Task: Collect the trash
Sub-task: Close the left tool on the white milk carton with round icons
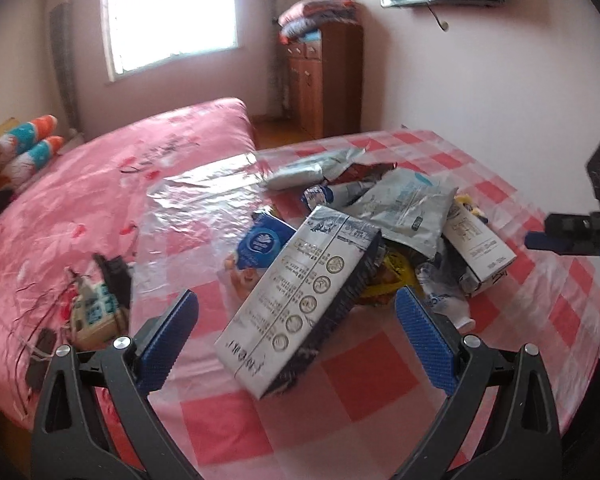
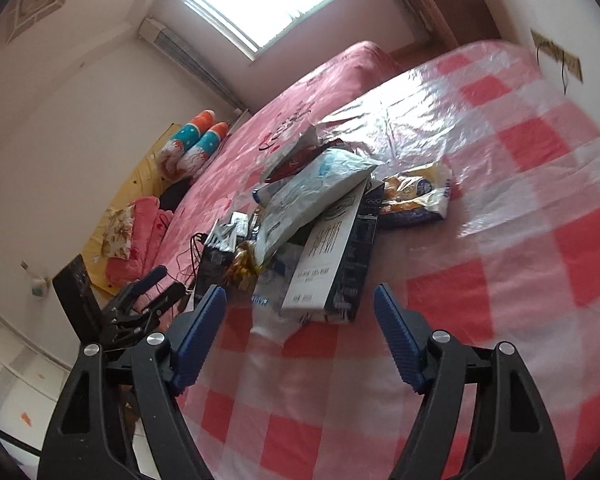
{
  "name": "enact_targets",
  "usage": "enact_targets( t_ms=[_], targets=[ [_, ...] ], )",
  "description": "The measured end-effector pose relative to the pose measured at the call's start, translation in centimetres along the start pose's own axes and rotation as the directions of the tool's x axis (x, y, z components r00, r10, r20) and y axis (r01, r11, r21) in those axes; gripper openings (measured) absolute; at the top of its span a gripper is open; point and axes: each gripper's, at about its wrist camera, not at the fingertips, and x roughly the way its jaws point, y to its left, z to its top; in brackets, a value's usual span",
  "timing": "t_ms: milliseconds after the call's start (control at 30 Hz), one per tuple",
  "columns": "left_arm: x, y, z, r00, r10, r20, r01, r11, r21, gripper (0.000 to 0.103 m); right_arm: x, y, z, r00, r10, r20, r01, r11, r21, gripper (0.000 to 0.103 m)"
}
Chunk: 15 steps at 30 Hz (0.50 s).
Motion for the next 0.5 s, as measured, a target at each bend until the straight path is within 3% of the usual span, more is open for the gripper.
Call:
enact_targets(
  t_ms=[333,500],
  targets=[
    [4.3,1.2,0.7,0.992,-0.095,-0.084,0.098,0.995,0.031,0.099,3.7,-2.3,2.0,0.999,0.003,-0.051,0.0,0.999,0.053,0.076],
    [5.5,1.5,1.2,0.986,-0.13,-0.101,0.132,0.991,0.012,0.097,4.4,-1.4,2.2,0.996,-0.057,-0.063,0.057,0.998,-0.002,0.076]
  ],
)
